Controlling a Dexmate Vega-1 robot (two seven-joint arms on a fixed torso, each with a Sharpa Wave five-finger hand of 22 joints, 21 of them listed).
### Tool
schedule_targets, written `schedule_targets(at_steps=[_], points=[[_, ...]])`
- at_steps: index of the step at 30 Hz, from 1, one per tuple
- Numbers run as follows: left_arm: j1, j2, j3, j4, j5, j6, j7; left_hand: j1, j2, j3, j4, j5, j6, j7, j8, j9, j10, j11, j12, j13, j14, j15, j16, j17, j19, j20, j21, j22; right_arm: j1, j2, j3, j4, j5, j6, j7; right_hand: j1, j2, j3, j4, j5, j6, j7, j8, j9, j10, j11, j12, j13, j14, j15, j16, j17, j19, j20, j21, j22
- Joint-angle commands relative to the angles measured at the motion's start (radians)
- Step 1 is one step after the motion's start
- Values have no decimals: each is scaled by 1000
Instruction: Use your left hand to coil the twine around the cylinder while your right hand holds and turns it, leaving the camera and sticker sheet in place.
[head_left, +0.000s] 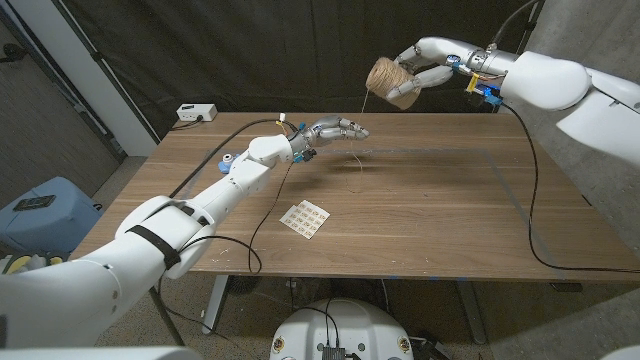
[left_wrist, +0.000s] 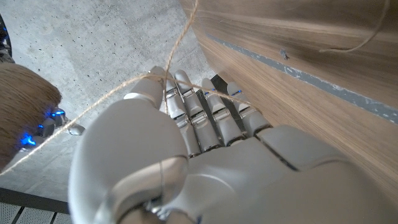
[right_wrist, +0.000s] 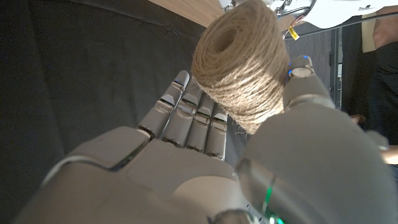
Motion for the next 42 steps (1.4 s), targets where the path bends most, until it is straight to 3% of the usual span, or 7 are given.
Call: schedule_targets(at_steps=[1, 8, 27, 42], points=[[32, -6, -1, -44, -14, 12, 3, 0, 7, 7, -1, 3, -7, 4, -1, 3, -4, -5, -4, 1, 0, -1, 0, 2, -6, -3, 3, 3, 70, 25, -54, 34, -15, -3, -3, 141, 146, -1, 1, 7, 76, -71, 5, 4, 82, -72, 3, 3, 13, -109, 2, 5, -4, -18, 0, 4], [50, -11, 10, -71, -12, 24, 5, 1, 8, 7, -2, 2, -5, 4, 0, 3, -5, -4, -5, 1, -1, -1, 0, 2, -6, -3, 3, 4, 88, 26, -64, 56, -17, 15, -5, 141, 146, -1, 0, 7, 76, -71, 5, 5, 83, -73, 3, 2, 10, -109, -1, 4, -4, -17, 0, 4], [92, 6, 30, -152, -24, 80, -17, 1, 8, 8, -2, 2, -6, 6, 0, 3, -3, -2, -5, 0, -1, 2, 1, 2, -8, -1, 3, 4, 173, 86, -139, 165, -48, 54, 0, 141, 145, -1, -1, 7, 76, -71, 4, 6, 81, -73, 1, 4, 10, -109, -3, 5, -5, -17, 0, 4], [125, 37, 34, -244, -36, 118, -18, 1, 7, 9, -2, 1, -3, 2, 1, 3, -3, -7, -6, 1, -2, 3, 1, 2, -10, -1, 3, 4, 173, 85, -152, 161, -54, 37, -13, 142, 146, -2, -2, 7, 76, -70, 2, 6, 82, -74, 1, 4, 12, -109, -2, 7, -7, -17, -1, 4]])
